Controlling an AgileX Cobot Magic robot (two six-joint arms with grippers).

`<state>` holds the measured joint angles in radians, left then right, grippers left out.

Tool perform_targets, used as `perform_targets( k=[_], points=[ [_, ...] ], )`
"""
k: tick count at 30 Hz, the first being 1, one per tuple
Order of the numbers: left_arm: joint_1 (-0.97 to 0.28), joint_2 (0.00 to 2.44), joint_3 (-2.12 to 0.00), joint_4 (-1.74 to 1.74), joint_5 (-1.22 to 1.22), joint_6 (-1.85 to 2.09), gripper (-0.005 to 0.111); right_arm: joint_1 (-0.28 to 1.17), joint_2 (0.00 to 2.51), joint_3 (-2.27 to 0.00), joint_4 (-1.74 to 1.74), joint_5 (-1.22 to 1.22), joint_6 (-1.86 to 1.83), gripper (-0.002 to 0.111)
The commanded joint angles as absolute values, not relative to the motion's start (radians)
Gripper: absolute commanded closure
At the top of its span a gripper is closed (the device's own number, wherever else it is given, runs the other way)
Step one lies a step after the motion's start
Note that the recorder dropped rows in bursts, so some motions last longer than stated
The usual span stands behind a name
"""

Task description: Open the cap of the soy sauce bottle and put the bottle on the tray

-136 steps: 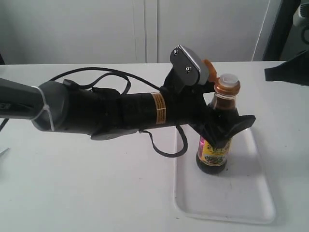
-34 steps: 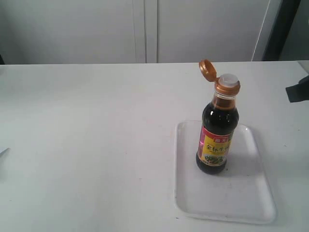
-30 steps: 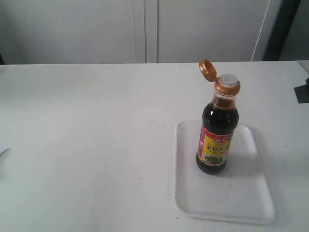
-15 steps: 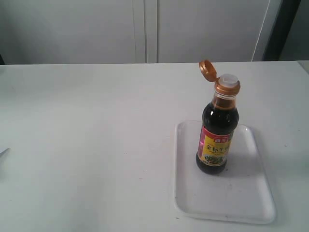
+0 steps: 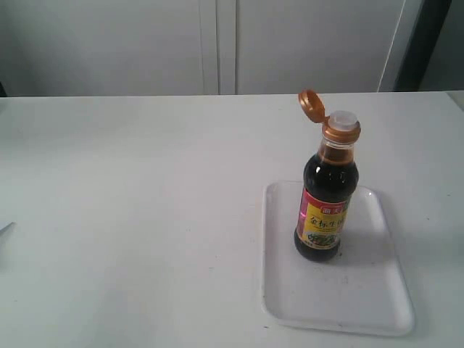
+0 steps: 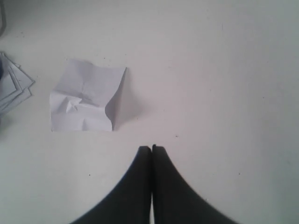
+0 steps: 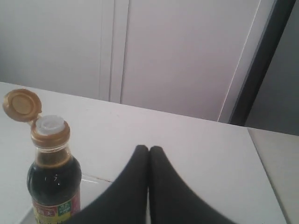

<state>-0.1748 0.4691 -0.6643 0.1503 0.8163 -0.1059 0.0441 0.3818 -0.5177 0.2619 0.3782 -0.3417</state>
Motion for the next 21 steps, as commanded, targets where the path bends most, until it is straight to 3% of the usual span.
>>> perform_targets(
  k=[1, 11, 21],
  points=[
    [-0.171, 0.362, -0.650, 0.141, 0.799, -0.113, 0.107, 0.040, 0.297, -0.474, 0.265, 0.358, -0.336, 0.108],
    [-0.171, 0.216, -0.468, 0.023, 0.513, -0.115, 0.107, 0.040, 0.200, -0.325, 0.311, 0.230, -0.336, 0.108],
    [-0.171, 0.216, -0.463, 0.023, 0.505, -0.108, 0.107, 0.040, 0.200, -0.325, 0.311, 0.230, -0.336, 0.108]
  ],
)
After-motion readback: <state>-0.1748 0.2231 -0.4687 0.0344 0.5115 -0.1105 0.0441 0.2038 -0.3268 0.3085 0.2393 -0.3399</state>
